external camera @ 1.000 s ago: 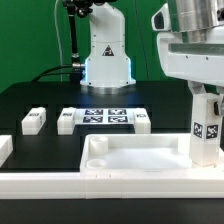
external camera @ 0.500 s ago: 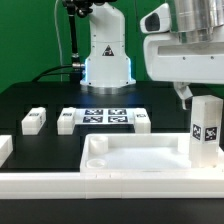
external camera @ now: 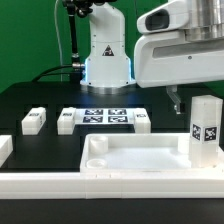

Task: Assemble desk

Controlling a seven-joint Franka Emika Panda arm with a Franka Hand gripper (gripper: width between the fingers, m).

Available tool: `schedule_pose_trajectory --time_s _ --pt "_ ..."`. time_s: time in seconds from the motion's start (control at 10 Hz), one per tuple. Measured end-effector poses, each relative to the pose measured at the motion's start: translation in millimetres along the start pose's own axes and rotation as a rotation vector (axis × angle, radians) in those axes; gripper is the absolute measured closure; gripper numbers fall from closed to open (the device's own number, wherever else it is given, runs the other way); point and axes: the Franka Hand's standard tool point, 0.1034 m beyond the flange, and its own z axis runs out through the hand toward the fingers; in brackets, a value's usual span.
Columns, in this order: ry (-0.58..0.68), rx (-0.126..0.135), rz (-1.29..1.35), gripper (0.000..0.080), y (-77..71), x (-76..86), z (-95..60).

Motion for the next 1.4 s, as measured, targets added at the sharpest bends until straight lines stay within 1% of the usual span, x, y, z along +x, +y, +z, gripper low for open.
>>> schedule_pose_trajectory --time_s 0.1,0.2,0.3,0.5,0.6,0.7,0.8,0.9,1.1,1.2,1.3,1.4 --pt "0.004 -0.011 -0.321 0.015 3.8 3.8 -2.1" --pt "0.004 -0.008 -0.388 0.015 4.1 3.9 -2.1" --pt "0.003 -0.009 -0.328 0.015 3.8 3.2 -1.6" --pt "0.003 -0.008 -0.238 0.044 3.8 3.2 -1.5" --pt "0.004 -0.009 -0.173 0.044 4.5 3.4 -1.7" --pt "0.005 -0.008 -0.105 0.051 4.8 3.6 -1.8" --pt "0.007 -0.008 -0.024 0.051 5.1 3.9 -1.8" --pt "0.019 -0.007 0.113 0.051 5.3 4.3 -1.9" --pt "-0.001 -0.009 0.604 0.051 3.1 1.8 -2.1" --pt "-0.033 -0.003 0.852 0.051 -3.3 0.7 -0.9" --pt "-0.04 0.014 0.938 0.051 -1.6 2.4 -0.1" --pt "-0.036 0.023 1.035 0.0509 -1.6 2.8 0.0"
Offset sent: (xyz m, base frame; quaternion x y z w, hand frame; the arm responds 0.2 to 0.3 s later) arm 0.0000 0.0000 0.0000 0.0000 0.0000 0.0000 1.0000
